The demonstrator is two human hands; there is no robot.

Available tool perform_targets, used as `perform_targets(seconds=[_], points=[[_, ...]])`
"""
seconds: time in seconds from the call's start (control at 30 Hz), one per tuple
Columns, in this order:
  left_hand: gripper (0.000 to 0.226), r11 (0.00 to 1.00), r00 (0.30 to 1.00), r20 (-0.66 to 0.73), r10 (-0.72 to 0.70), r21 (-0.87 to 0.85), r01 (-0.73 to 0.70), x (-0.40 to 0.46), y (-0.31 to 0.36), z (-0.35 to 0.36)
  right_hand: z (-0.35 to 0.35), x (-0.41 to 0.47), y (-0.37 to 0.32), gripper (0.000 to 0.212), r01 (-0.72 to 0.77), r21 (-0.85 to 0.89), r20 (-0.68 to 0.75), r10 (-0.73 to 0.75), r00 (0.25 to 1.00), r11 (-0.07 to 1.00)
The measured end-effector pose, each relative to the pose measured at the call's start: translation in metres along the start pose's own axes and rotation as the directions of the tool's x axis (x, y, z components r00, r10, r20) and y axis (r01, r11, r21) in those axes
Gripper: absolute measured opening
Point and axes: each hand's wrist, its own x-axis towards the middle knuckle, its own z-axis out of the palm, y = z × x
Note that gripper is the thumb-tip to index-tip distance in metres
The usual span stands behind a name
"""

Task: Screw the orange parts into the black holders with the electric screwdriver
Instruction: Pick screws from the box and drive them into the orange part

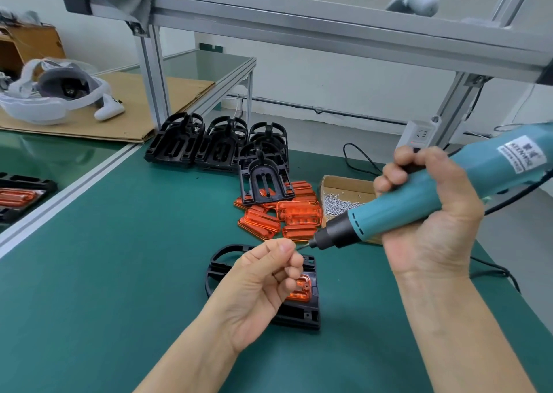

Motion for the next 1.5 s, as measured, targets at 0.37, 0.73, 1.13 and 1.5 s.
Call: perform_targets(seconds=[0.37,0.73,1.13,1.5], points=[[0.019,0.988,0.995,-0.103,0.005,-0.152,-0.021,-0.002,0.003,-0.004,-0.010,0.009,-0.018,0.021,-0.069,-0.083,-0.091,0.062,0.994,0.994],[0.012,0.981,0.994,-0.083,-0.072,-0.187,0.056,-0.002,-0.005,0.003,0.002,0.002,-0.007,0.012,0.018,-0.008,-0.071,-0.019,0.997,1.000],[0.010,0.981,0.990,-0.098,-0.098,-0.178,0.079,0.000,-0.004,0.002,0.004,0.000,-0.008,0.011,0.026,0.005,-0.067,-0.026,0.997,1.000],[0.009,0.980,0.982,-0.141,-0.127,-0.171,0.102,0.002,-0.006,0.006,0.005,-0.002,-0.008,0.011,0.037,0.031,-0.049,-0.035,0.998,0.999]])
